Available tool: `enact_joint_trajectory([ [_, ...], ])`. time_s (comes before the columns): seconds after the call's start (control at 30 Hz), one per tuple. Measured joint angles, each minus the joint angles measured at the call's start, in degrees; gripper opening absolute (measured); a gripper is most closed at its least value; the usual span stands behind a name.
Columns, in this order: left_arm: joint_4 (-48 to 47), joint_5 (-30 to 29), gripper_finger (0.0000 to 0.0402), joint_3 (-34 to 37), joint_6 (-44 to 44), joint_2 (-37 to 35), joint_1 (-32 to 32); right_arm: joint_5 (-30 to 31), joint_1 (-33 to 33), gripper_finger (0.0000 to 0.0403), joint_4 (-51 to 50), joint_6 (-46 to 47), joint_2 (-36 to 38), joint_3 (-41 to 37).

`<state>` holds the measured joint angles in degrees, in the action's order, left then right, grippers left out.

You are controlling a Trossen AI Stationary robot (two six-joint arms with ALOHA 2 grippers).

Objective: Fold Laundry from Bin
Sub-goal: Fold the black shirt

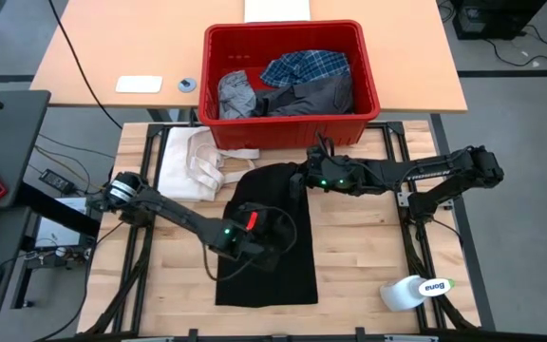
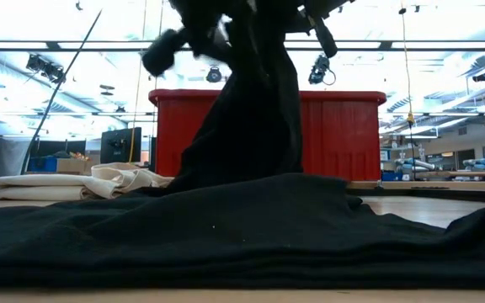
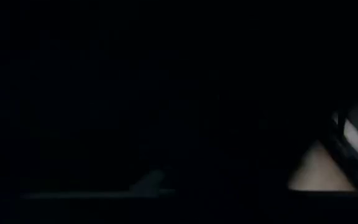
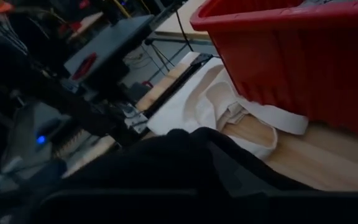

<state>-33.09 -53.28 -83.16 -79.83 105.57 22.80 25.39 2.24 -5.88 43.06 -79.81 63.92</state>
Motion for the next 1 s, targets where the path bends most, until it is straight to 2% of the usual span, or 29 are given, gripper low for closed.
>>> enact_joint_trajectory([
  [0.03, -0.3, 0.0, 0.0021, 0.0, 1.8, -0.9, 0.3, -0.3, 0.0, 0.0009, -1.2, -1.1, 0.6, 0.0],
  [0.1, -2.1, 0.3, 0.0016, 0.0, 6.3, -4.0, 1.0, -1.5, -0.4, 0.0009, -4.6, -4.6, 2.2, 0.8],
  [0.2, -1.5, 0.9, 0.0010, 0.0, 18.7, -10.6, 2.1, -8.4, -1.1, 0.0009, -10.3, -14.1, 5.0, 4.2],
  [0.37, 0.4, 12.9, 0.0004, -3.6, 43.2, -21.7, 1.3, -20.2, -1.3, 0.0009, -19.6, -27.5, 8.2, 12.3],
  [0.53, -2.6, 22.7, 0.0003, -14.1, 59.1, -27.0, -2.9, -27.5, -1.2, 0.0009, -28.9, -34.0, 8.7, 23.2],
  [0.63, -5.1, 30.4, 0.0003, -22.5, 63.6, -27.4, -6.3, -33.4, -1.2, 0.0009, -31.5, -34.0, 8.7, 30.1],
  [0.77, -4.9, 42.1, 0.0003, -31.7, 65.1, -26.4, -9.5, -35.9, 0.4, 0.0009, -37.1, -34.0, 8.7, 38.7],
  [0.83, -5.5, 46.6, 0.0003, -34.2, 64.9, -25.5, -10.0, -37.6, 1.8, 0.0009, -39.5, -33.6, 8.6, 42.0],
  [1.0, -4.6, 61.9, 0.0003, -36.0, 57.3, -22.7, -9.5, -49.9, 6.3, 0.0009, -38.0, -26.9, 8.5, 46.8],
])
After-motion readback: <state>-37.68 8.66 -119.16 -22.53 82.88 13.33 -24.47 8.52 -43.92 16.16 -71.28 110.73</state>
